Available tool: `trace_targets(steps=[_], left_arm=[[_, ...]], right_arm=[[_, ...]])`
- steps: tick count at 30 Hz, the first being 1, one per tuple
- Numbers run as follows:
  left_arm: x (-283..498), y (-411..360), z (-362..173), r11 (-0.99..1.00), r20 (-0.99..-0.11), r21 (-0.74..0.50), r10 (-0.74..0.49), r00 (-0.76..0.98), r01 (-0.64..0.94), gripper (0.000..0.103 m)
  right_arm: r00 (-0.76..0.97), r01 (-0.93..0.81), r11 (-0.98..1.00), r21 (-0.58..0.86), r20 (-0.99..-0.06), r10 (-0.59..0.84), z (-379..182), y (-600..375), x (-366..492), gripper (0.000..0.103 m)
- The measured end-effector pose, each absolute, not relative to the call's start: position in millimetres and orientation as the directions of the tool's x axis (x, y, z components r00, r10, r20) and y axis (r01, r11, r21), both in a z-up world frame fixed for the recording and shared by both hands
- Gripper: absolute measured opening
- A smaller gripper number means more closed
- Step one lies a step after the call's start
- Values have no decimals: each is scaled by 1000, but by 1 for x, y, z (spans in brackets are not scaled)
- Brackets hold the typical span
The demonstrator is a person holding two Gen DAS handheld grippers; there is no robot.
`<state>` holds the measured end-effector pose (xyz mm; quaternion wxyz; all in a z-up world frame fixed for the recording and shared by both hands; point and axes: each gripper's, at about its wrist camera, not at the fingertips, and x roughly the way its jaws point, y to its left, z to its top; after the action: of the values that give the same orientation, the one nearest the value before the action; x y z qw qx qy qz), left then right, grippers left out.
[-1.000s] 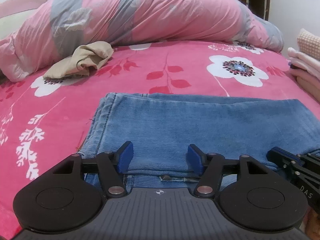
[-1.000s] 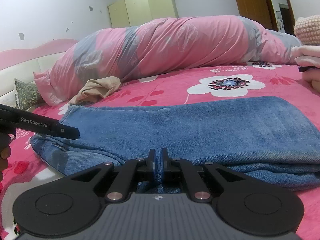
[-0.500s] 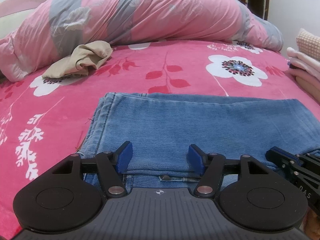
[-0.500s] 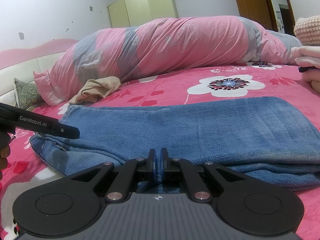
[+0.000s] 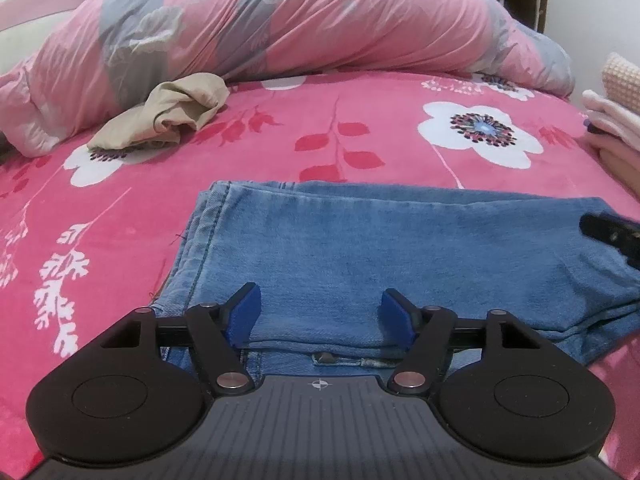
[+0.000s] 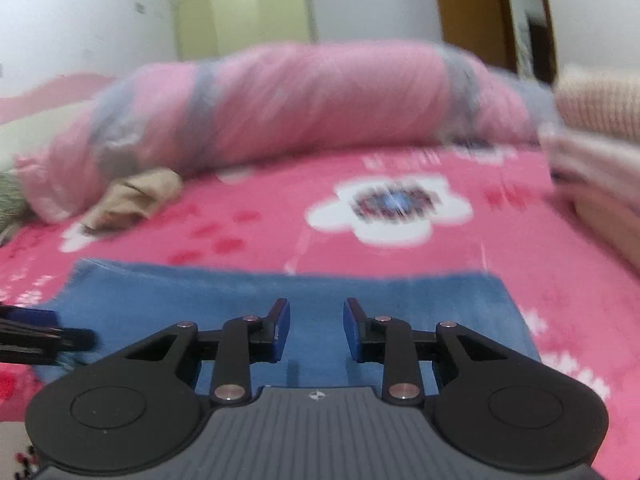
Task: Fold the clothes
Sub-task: 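Open the right gripper and release the jeans edge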
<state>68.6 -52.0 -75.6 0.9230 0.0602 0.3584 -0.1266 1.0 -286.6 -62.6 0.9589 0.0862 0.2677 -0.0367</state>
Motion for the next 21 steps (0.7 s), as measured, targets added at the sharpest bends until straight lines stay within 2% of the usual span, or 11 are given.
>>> trace_targets(steps=[2, 6, 9, 13, 17, 21], left_arm=[[69, -52, -76, 962, -678, 17, -190, 710, 274, 68], [69, -53, -76, 961, -681, 28, -185, 709, 277, 69], [69, -53, -76, 960, -682, 29, -185, 708, 278, 69], [69, -53, -76, 959, -682, 30, -185, 708, 280, 69], [70, -53, -76, 958, -682, 28, -190, 707, 285, 70], [70, -53, -76, 957, -682, 29, -191, 706, 287, 70]], right_arm=[[799, 150, 980, 132, -600, -41, -82, -297, 11, 29], [797, 135, 985, 111, -603, -42, -78, -297, 12, 30], [821, 131, 981, 142, -571, -27, -63, -299, 15, 30], [828, 161, 981, 113, -555, -72, -55, -306, 35, 30], [781, 223, 967, 121, -616, -103, -82, -323, 58, 30], [800, 221, 966, 130, -591, -103, -92, -326, 54, 30]])
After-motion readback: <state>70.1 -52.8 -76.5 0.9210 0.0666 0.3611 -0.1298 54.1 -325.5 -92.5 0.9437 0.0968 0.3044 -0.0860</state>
